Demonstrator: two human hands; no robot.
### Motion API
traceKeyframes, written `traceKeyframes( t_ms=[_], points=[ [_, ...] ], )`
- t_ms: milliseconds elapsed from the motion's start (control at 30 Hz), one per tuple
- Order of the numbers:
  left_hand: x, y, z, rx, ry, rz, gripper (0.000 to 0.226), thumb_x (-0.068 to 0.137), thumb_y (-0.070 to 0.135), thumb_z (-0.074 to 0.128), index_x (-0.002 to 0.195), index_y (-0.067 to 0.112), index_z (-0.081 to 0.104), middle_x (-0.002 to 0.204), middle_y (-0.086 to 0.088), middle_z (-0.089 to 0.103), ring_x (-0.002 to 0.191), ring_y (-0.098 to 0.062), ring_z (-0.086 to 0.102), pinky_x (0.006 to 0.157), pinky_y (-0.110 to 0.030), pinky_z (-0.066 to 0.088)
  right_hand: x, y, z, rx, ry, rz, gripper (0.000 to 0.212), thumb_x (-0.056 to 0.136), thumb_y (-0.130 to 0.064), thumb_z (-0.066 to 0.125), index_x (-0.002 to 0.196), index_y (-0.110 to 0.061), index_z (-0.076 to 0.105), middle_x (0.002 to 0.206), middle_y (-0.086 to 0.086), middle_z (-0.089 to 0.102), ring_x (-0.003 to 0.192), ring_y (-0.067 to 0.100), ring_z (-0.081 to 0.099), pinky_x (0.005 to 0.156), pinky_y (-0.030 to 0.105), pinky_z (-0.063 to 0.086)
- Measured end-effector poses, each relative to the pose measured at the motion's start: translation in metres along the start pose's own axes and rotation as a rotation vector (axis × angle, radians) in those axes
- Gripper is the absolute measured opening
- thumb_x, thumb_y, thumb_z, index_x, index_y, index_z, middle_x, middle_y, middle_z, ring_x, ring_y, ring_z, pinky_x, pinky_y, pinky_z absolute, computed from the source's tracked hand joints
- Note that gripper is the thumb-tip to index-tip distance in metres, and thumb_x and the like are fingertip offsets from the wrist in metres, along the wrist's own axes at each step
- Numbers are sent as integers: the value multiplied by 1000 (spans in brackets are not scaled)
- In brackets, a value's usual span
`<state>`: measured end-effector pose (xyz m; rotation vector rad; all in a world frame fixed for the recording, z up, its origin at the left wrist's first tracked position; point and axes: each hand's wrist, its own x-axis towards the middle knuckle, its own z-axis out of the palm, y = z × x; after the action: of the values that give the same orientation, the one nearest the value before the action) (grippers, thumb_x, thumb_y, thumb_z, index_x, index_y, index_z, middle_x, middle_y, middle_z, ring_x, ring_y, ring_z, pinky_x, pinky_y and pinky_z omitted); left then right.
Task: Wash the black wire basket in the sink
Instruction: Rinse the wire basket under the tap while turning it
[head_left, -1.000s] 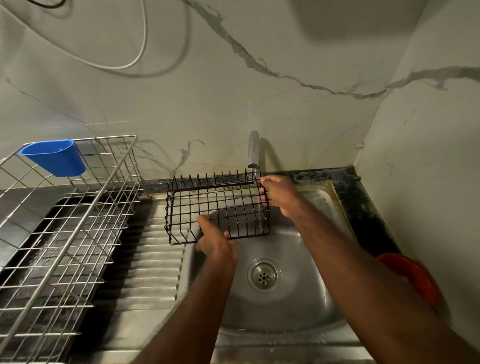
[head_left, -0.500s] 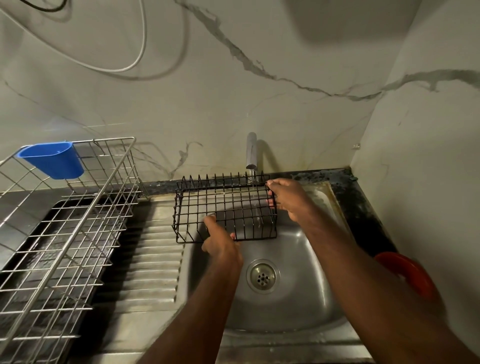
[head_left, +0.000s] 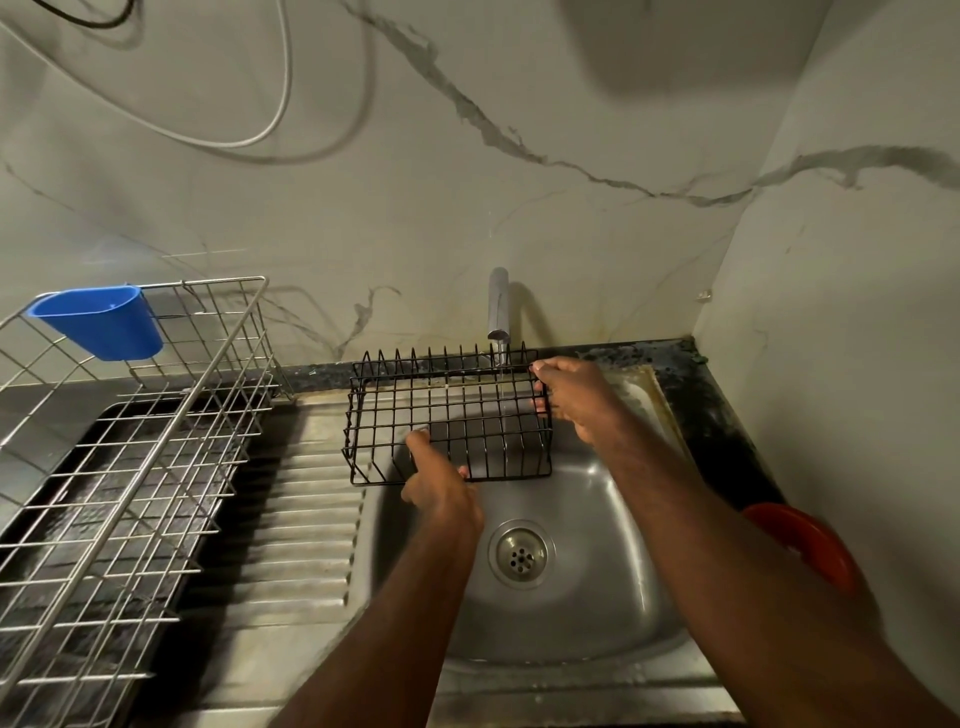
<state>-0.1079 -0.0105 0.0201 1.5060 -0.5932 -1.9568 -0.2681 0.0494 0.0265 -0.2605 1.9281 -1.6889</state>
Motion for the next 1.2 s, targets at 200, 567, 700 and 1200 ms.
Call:
traceKeyframes(
  t_ms=[200,567,700,1200],
  points=[
    [1,5,-2,-18,22,4,71,89,52,55,142,8,39,134,-14,56,111,-31,59,100,-51,48,1,-5,10,-24,-34,-18,18,97,-22,57,107,-13,68,88,-1,62,73,15,60,58,25,50],
    [2,9,-5,-4,11,6,70,91,53,52,143,8,38,130,-12,54,111,-30,58,90,-45,51,-1,-10,16,-95,-33,-61,22,99,-22,55,114,-12,67,95,0,62,71,9,56,47,14,42],
    [2,7,-4,-3,1,7,67,91,52,52,141,9,41,131,-15,57,110,-32,60,93,-49,52,-3,-10,11,-54,-25,-62,20,99,-18,55,110,-9,68,86,-4,61,76,10,56,47,15,45],
    [-3,-2,0,-8,-24,5,71,89,51,57,141,6,38,120,-12,59,106,-30,61,98,-52,51,-12,-4,-8,-12,6,-3,20,98,-20,57,113,-12,67,95,7,65,74,19,63,61,29,55]
  ],
)
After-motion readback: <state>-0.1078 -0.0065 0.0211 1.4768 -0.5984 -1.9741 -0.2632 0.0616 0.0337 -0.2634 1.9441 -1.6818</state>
